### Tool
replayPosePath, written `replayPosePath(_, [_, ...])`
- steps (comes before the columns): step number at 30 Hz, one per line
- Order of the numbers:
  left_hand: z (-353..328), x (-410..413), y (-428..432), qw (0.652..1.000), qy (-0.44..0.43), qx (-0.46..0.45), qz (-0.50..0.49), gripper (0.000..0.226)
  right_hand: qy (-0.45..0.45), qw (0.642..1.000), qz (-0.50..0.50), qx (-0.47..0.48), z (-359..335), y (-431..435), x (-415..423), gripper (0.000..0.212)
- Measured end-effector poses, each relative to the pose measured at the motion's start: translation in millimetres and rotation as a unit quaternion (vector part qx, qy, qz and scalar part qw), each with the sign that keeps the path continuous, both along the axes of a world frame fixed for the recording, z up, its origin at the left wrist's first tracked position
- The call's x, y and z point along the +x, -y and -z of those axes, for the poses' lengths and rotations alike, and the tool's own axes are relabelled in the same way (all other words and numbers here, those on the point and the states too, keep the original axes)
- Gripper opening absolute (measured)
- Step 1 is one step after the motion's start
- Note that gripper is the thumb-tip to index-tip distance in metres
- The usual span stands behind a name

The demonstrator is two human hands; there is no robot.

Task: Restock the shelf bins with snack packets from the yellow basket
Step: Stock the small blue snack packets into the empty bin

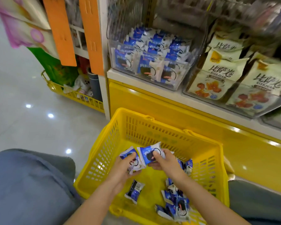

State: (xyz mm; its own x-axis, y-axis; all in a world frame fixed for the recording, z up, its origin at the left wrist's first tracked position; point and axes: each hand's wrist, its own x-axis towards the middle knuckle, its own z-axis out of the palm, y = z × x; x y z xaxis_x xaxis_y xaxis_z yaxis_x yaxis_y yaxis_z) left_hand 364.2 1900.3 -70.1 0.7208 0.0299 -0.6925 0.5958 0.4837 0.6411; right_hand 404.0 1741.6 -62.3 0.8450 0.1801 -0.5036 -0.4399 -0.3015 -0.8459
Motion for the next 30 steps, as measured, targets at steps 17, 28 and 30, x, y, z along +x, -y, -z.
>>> replayPosePath(17, [-107,21,-12,0.956,0.249,0.143,0.061,0.041,0.217,0.976,-0.02,0.0,-127,5,3,0.037])
replayPosePath(28, [-164,100,-65,0.912,0.335,0.232,0.051,0.031,0.363,0.921,-0.07,-0.126,-229,-38,95,0.016])
replayPosePath(30, [-172,114,-76,0.903,0.348,0.249,0.033,0.037,0.393,0.909,-0.041,-0.136,-249,-53,127,0.025])
